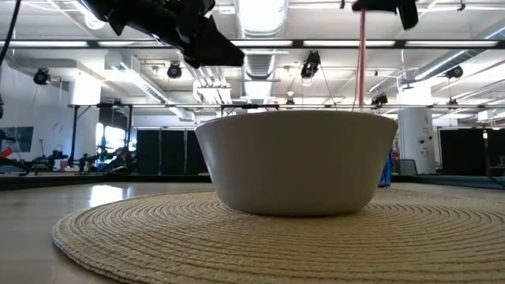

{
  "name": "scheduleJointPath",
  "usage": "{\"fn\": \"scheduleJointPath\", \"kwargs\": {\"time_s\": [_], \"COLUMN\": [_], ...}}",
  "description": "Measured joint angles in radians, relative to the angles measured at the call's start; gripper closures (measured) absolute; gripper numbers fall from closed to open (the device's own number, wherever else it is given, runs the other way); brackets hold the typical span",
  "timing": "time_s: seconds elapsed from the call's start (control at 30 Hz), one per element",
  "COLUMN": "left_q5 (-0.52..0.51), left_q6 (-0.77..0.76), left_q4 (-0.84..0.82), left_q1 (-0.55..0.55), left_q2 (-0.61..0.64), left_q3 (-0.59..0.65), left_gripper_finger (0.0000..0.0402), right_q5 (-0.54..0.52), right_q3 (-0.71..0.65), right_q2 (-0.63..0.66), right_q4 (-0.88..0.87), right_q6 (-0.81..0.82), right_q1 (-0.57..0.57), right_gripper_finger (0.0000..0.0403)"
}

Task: Pick & Place Utensil
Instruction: Put the red straw into the blue cup

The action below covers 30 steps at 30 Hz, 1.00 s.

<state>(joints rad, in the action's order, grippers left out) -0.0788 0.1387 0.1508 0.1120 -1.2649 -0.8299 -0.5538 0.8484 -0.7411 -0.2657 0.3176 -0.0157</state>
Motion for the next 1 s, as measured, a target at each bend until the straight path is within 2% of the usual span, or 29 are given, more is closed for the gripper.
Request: {"fn": "scheduleJointPath", "kwargs": {"time_s": [0.2, 0.37, 1.0], "left_q5": [0.0, 0.001, 0.002], "left_q6": [-0.001, -0.002, -0.008], "left_q4": [-0.071, -0.084, -0.091], "left_q1": [0.0, 0.0, 0.0], "left_q2": [0.034, 0.032, 0.022], "left_q3": [0.0, 0.0, 0.0], "left_gripper_finger": [0.0213, 0.0213, 0.0213], "right_q5": [0.099, 0.176, 0.197], "right_q3": [-0.027, -0.062, -0.077], "right_q2": [-0.007, -0.047, -0.255], "right_q4": [-0.04, -0.044, -0.045], "right_q6": [0.091, 0.135, 0.15], "right_q1": [-0.137, -0.197, -0.207], "right_gripper_finger": [0.0394, 0.0394, 0.0394]}}
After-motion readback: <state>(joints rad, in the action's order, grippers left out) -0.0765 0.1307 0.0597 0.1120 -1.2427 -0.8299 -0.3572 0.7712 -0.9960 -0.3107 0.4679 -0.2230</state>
